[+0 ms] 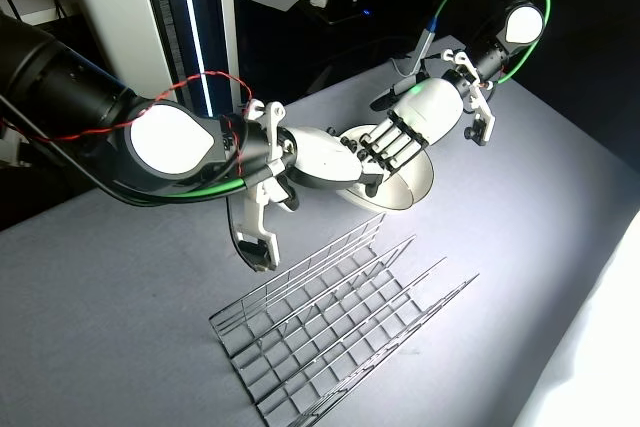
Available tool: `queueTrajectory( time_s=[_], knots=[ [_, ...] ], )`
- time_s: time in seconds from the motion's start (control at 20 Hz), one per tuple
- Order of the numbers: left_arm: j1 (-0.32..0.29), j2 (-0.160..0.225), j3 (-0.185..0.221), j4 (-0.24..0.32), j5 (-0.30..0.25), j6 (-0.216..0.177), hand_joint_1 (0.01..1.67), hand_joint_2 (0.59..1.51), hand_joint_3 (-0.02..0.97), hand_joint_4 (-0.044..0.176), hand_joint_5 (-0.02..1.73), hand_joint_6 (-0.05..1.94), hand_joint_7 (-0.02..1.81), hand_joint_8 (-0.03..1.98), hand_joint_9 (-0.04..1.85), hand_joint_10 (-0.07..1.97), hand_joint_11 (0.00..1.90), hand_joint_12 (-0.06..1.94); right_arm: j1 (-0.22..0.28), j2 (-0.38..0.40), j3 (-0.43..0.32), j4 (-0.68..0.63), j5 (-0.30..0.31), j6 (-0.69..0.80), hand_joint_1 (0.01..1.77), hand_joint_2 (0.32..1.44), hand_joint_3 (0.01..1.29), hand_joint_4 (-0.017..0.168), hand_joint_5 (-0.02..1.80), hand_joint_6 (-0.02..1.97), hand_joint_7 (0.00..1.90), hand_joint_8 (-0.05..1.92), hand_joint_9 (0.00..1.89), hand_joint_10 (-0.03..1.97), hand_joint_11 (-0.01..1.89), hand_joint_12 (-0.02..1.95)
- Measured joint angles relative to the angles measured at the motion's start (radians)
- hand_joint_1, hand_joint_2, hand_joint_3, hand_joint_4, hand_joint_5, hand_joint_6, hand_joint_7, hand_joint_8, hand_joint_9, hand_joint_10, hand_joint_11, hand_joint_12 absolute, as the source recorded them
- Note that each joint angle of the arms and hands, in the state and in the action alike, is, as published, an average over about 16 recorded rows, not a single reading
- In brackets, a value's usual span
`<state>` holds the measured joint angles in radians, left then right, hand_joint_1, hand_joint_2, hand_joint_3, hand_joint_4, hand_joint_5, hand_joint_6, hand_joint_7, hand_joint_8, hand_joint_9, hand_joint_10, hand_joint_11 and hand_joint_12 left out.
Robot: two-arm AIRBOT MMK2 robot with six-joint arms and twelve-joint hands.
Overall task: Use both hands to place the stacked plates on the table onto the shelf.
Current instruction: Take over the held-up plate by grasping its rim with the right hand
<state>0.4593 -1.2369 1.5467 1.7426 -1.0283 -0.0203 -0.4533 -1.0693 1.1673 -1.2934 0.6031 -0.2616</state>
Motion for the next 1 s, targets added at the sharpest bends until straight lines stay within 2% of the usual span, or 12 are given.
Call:
queueTrajectory(
  time_s=[0.5,0.75,1.0],
  knots=[
    [0.0,-0.002,0.004,0.0,-0.002,-0.002,0.01,1.123,0.005,-0.003,0.0,-0.01,-0.01,-0.02,-0.01,0.01,0.01,0.0,0.006,-0.063,0.035,0.026,-0.037,-0.002,1.27,0.95,0.02,0.002,0.34,0.02,0.36,0.01,0.41,0.02,0.1,1.09],
    [0.0,-0.003,0.008,0.001,-0.004,-0.003,0.01,1.123,0.005,-0.003,0.0,-0.01,-0.01,-0.02,-0.01,0.01,0.01,0.0,0.011,-0.081,0.043,0.043,-0.042,-0.004,1.34,0.96,0.02,-0.001,0.52,0.04,0.54,0.03,0.58,0.04,0.28,1.04],
    [0.0,0.003,0.008,-0.002,-0.006,-0.009,0.01,1.124,0.006,-0.003,0.0,-0.01,-0.01,-0.02,-0.01,0.01,0.01,0.0,0.018,-0.091,0.046,0.055,-0.032,-0.005,1.38,0.96,0.02,-0.004,0.68,0.15,0.7,0.15,0.74,0.18,0.5,1.08]
  ],
)
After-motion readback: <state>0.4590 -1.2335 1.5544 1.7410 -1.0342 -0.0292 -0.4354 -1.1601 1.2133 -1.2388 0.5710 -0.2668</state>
